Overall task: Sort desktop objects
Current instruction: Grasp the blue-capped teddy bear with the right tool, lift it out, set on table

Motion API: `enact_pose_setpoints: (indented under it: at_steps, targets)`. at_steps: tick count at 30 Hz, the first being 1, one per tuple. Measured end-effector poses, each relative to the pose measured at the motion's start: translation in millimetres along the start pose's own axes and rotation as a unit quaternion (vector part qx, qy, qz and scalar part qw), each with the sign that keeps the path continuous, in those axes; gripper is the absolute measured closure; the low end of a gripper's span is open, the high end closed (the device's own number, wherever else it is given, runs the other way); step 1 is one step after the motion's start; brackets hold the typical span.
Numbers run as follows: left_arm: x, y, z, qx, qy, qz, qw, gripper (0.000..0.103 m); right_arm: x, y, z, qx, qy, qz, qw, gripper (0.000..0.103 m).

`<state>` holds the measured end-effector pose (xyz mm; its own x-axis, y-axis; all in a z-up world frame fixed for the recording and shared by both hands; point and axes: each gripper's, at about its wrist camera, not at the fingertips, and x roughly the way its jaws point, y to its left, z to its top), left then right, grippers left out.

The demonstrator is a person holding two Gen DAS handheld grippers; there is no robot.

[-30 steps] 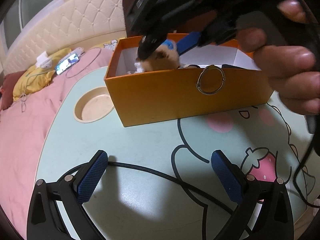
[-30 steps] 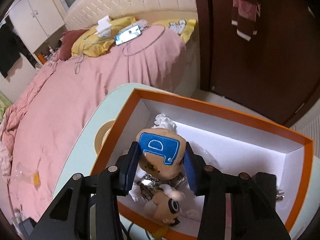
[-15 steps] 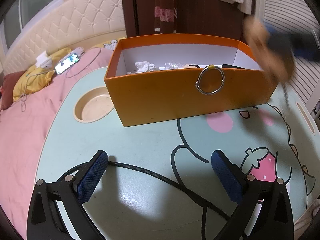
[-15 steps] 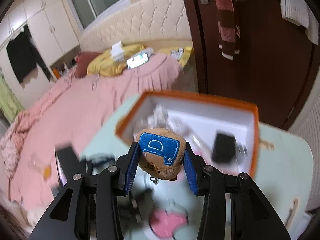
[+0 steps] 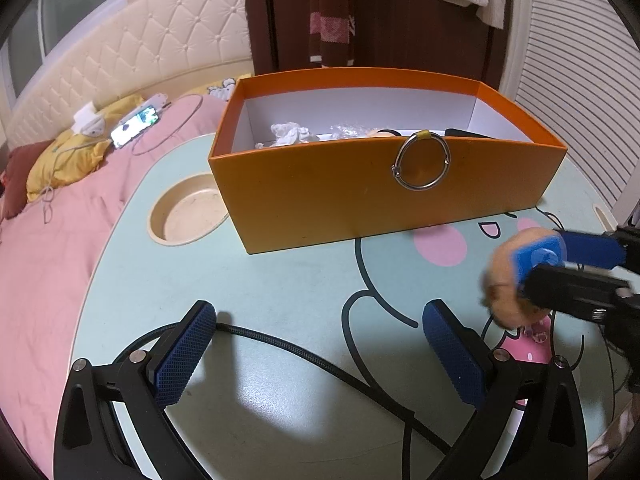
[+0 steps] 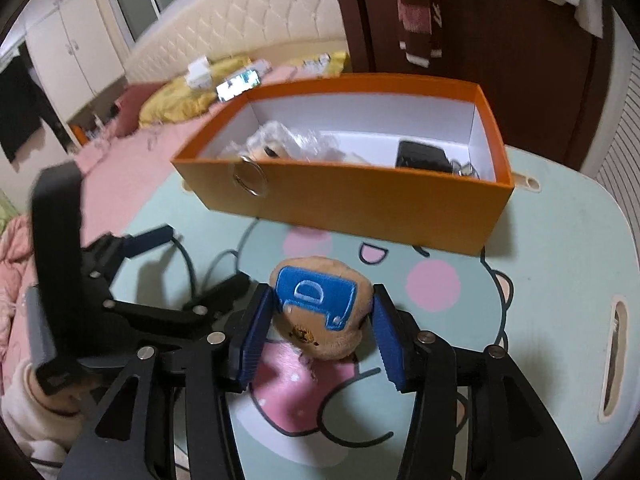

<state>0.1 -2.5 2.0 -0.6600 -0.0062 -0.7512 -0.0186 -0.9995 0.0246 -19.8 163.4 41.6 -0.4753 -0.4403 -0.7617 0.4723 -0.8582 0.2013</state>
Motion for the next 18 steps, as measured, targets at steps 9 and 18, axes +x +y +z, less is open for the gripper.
enact_pose_setpoints:
  at_steps: [9,18]
  targets:
    - [-22.1,2.4,8.4,-0.004,-0.018,-0.026,0.9995,0.001,-37.9,-5.9,-14.4,0.008,-0.102,0.017,0.995,0.025]
    - [-55.5,2.4,33.7,0.018,-0.064,-0.057,0.9961,0.024,-38.6,-41.9,-14.5,0.084,-0.123,-0.002,0.989,0.025]
